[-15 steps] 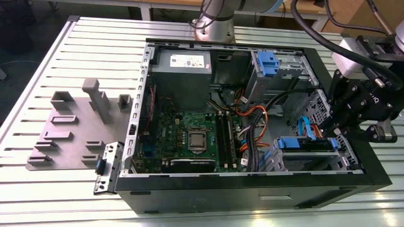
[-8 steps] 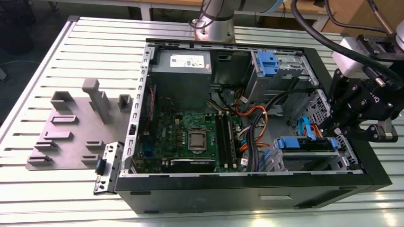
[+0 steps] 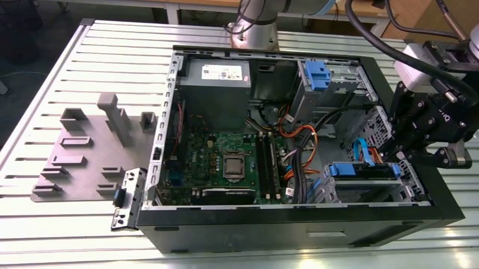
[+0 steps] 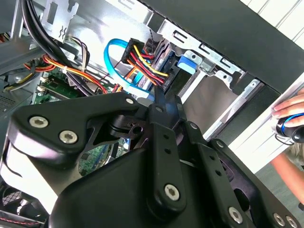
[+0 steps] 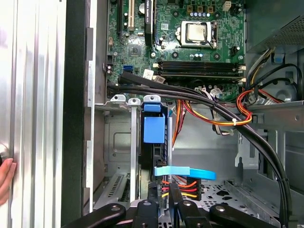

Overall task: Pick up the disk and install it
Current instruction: 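Insert the second disk wire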

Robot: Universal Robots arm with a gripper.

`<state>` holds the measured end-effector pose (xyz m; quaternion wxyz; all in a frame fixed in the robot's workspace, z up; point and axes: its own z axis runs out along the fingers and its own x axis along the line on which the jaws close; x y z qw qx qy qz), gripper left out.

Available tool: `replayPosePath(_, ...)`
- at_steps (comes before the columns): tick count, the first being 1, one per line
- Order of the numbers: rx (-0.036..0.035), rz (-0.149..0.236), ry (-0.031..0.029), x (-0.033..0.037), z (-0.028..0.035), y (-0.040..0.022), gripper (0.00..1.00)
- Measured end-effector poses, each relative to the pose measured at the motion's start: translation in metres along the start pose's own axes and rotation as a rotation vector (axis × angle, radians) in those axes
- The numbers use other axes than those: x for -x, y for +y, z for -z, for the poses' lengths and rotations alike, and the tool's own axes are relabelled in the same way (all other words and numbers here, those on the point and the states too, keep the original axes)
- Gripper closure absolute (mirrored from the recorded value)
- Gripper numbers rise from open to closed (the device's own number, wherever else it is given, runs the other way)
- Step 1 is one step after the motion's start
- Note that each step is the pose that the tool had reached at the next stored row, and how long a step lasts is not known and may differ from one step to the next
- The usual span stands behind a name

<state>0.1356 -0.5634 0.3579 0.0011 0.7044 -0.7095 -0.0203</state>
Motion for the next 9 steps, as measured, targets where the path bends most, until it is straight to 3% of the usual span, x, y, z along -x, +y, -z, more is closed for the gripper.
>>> replayPosePath(9, 0.0, 0.0, 0.0, 0.0, 0.0007, 0.0, 0.76)
